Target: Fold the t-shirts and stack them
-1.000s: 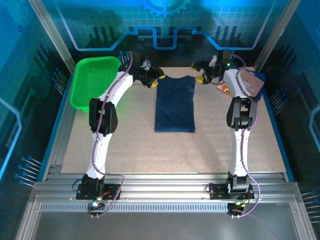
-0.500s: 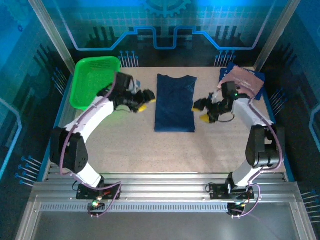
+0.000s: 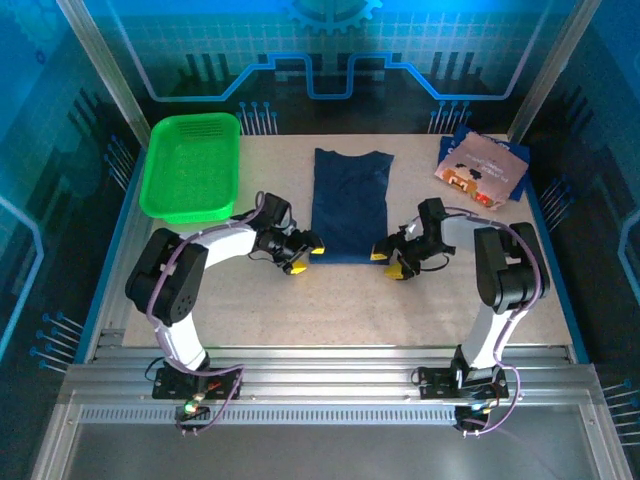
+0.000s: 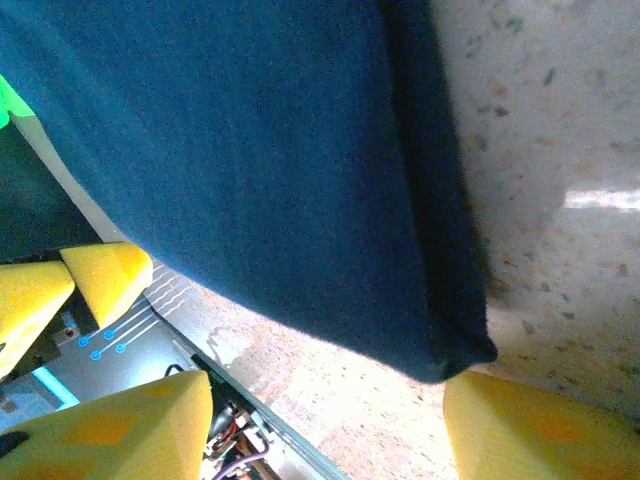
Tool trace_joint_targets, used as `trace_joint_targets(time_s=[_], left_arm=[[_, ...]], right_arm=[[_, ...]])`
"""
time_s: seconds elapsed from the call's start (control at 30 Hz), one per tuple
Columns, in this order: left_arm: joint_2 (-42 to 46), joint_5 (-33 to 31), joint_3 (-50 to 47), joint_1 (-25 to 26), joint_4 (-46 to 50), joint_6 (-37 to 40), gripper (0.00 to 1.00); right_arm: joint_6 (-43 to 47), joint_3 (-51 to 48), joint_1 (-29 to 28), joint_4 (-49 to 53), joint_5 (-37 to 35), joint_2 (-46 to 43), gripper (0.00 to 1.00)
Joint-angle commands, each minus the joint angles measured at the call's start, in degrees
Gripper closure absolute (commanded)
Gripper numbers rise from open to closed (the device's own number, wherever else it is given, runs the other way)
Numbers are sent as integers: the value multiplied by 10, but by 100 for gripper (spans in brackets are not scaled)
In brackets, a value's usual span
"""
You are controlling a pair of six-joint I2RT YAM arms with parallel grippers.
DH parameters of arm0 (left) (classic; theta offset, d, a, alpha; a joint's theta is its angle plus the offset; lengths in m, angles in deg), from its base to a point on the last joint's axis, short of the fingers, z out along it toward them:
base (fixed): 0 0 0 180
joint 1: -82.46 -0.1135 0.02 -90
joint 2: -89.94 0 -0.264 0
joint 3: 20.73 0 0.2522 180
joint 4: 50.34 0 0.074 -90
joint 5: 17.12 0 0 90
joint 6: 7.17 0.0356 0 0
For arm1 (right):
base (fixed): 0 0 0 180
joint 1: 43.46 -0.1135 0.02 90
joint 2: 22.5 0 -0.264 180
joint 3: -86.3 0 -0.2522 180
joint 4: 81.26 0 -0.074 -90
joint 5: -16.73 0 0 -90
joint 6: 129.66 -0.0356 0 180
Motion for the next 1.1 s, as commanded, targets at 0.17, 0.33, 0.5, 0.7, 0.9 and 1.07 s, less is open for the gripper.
trace_joint_targets(time_s=[0.17,0.33,0.5,0.7,0.9,1.07], left_arm=[[-71,8,59,3,-63,-36,40],[-107,10,91,4,-42,-26,69],[-75,-2,82,5,24,14,94],[20,-39,0,19,77,39,100],[131,-60,-73,80,112,-6,100],[216,-73,-110,130,132,-71,100]], right_arm=[[-5,69,12,-30,-28,56,41],[-19,95,24,-24,-33,91,68],[3,100,28,30,-34,63,92],[30,22,26,96,-32,-39,100],[5,-106,-7,147,-32,-182,100],[-65,-164,-48,187,-33,-329,100]])
